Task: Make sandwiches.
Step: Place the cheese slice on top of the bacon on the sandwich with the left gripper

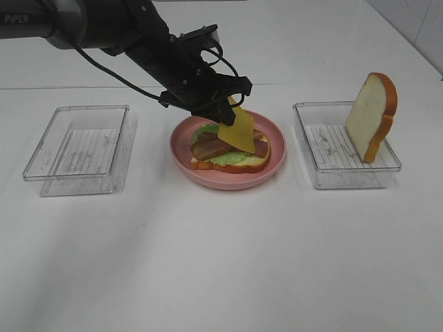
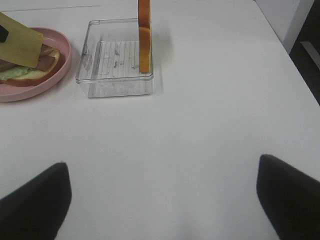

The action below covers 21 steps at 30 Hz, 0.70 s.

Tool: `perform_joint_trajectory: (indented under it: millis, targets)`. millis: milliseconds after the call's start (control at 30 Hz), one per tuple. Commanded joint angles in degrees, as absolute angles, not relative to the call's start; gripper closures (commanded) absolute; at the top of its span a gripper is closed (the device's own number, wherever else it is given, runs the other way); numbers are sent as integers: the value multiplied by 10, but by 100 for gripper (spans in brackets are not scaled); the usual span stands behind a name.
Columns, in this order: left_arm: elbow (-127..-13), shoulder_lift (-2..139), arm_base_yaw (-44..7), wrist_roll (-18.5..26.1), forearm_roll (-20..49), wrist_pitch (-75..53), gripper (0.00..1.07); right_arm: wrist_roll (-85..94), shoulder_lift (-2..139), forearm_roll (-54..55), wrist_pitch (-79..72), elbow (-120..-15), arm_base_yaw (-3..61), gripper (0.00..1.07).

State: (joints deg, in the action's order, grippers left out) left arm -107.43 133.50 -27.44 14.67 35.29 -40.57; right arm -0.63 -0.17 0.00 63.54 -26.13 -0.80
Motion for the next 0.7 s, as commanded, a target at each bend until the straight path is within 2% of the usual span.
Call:
perform_joint_trajectory:
  millis: [33, 167, 533, 567, 600, 633, 667, 700]
  targets:
    - [-1077, 1336, -276, 147, 351, -403, 107, -5, -21, -5, 630, -260, -10, 14]
    - [-1077, 1342, -273, 133, 340, -408, 107, -5, -21, -5, 630, -260, -10, 14]
    - [-1077, 1349, -272, 132, 315, -413, 107, -5, -21, -5, 630, -260, -10, 14]
    - [-1077, 1349, -272, 132, 308, -410, 104, -5, -21, -5, 630, -260, -10, 14]
    - [-1077, 1349, -272, 132, 301, -408, 94, -5, -21, -5, 630, -260, -10, 14]
    - [-1077, 1349, -272, 132, 301, -408, 94, -5, -21, -5, 630, -260, -10, 14]
    - [-1077, 1349, -272, 132, 297, -407, 85, -5, -21, -5, 630, -260, -10, 14]
    - [-1077, 1347, -272, 132, 287, -407, 65, -5, -21, -5, 630, -260, -10, 14]
